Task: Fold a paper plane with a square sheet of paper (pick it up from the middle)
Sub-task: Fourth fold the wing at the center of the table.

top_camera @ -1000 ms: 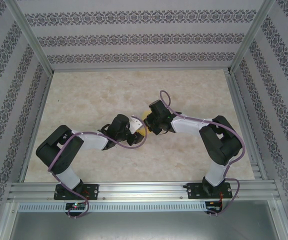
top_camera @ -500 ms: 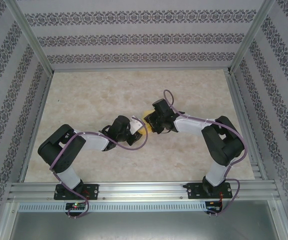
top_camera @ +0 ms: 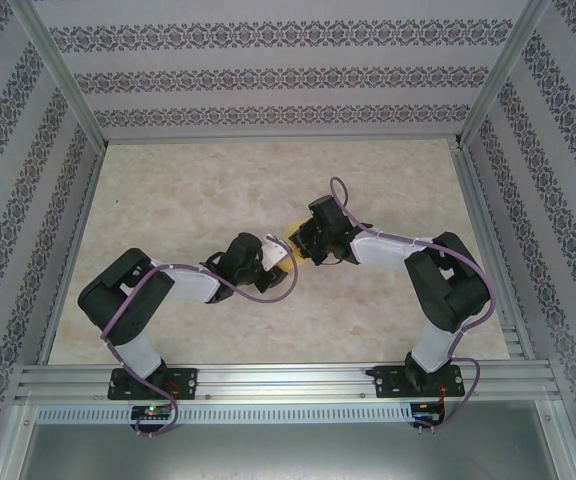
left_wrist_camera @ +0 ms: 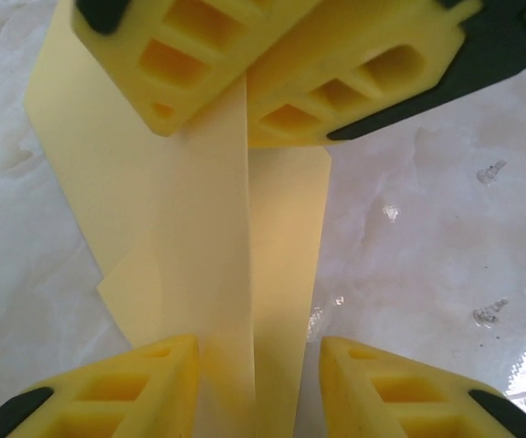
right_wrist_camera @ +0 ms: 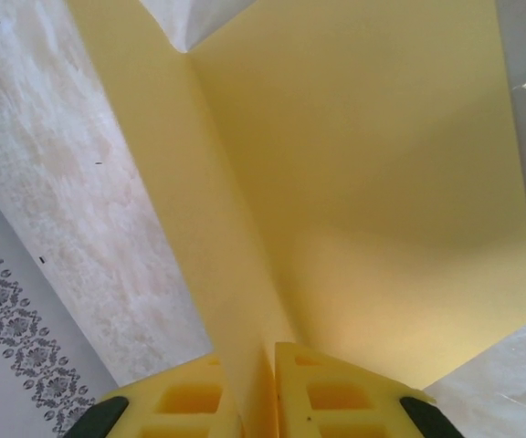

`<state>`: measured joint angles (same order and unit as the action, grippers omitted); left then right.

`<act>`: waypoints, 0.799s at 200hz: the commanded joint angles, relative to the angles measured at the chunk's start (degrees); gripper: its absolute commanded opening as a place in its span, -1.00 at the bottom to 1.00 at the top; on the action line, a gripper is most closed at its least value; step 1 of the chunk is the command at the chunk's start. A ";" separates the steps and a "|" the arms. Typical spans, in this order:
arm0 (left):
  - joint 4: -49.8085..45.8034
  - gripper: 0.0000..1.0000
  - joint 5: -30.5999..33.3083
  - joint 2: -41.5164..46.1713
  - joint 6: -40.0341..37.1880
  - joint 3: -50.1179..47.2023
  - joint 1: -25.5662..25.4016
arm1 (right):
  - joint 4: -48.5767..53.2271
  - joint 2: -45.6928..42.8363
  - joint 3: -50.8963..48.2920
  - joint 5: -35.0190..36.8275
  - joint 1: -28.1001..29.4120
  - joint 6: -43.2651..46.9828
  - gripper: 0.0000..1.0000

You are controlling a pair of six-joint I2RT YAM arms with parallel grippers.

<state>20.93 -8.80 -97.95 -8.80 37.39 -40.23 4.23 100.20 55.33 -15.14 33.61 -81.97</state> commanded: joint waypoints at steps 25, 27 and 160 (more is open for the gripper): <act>3.38 -0.36 1.68 -1.56 -0.70 0.22 -0.91 | -0.62 -1.48 -0.66 -0.62 -0.48 0.69 -0.52; 3.37 -0.37 1.68 -1.52 -0.70 0.12 -0.88 | -0.54 -1.50 -0.66 -0.51 -0.54 0.88 -0.51; 3.24 -0.80 -4.27 1.18 23.11 -0.94 1.44 | -13.44 -6.56 -10.25 -11.24 -6.36 30.83 -0.03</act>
<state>23.09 -8.73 -98.04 6.44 35.86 -39.79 -5.30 95.37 46.89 -23.35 27.33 -59.68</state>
